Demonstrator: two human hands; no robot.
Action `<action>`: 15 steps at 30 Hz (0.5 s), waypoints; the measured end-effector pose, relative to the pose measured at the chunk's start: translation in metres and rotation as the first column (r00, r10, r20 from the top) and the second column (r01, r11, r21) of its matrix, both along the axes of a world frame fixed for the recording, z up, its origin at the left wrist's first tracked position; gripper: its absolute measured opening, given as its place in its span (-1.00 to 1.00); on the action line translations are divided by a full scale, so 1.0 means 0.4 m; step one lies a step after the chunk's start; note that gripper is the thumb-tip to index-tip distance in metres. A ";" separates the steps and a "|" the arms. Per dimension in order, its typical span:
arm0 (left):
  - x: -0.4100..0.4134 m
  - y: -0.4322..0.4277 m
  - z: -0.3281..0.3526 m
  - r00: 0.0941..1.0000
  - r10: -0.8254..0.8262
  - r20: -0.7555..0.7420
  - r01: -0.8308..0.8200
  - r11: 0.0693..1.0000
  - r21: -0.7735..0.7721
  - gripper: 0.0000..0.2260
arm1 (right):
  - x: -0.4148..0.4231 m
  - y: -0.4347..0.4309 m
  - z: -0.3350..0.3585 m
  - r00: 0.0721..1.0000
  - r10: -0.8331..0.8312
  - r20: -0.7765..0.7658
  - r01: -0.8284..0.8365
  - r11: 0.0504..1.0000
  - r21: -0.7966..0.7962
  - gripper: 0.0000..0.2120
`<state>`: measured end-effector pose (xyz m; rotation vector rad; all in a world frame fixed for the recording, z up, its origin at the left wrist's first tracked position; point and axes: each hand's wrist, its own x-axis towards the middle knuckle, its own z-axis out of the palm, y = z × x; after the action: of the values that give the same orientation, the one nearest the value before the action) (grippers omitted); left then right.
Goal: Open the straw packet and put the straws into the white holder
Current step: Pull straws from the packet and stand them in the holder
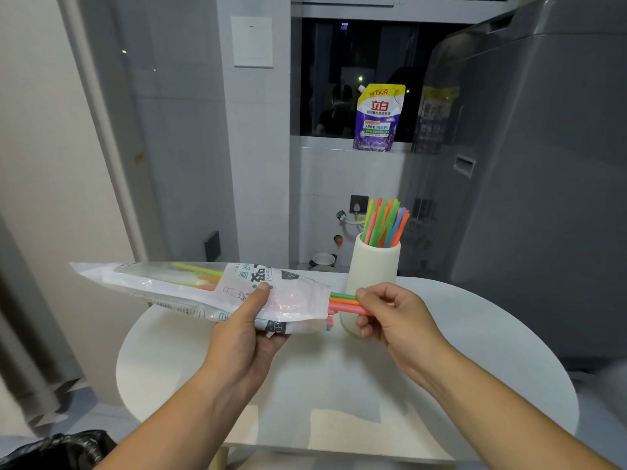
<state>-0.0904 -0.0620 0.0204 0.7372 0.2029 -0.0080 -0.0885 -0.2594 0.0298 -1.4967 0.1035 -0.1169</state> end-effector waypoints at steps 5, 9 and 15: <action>-0.003 -0.012 0.000 1.000 -0.018 -0.014 0.017 1.000 -0.014 -0.71 | -0.008 0.012 0.002 0.998 0.034 0.048 -0.031 0.997 -0.071 -0.84; -0.005 -0.013 0.005 1.000 -0.018 -0.021 0.017 0.999 -0.044 -0.72 | -0.007 0.009 0.011 0.998 0.026 0.051 -0.017 0.985 -0.172 -0.90; -0.004 -0.005 0.007 0.999 -0.017 -0.035 0.014 0.995 -0.101 -0.68 | -0.006 -0.007 0.030 0.999 0.029 -0.041 -0.019 0.977 0.213 -0.89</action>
<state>-0.0919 -0.0642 0.0233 0.6385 0.2293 -0.0459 -0.0907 -0.2622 0.0417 -1.2867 0.1293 -0.0512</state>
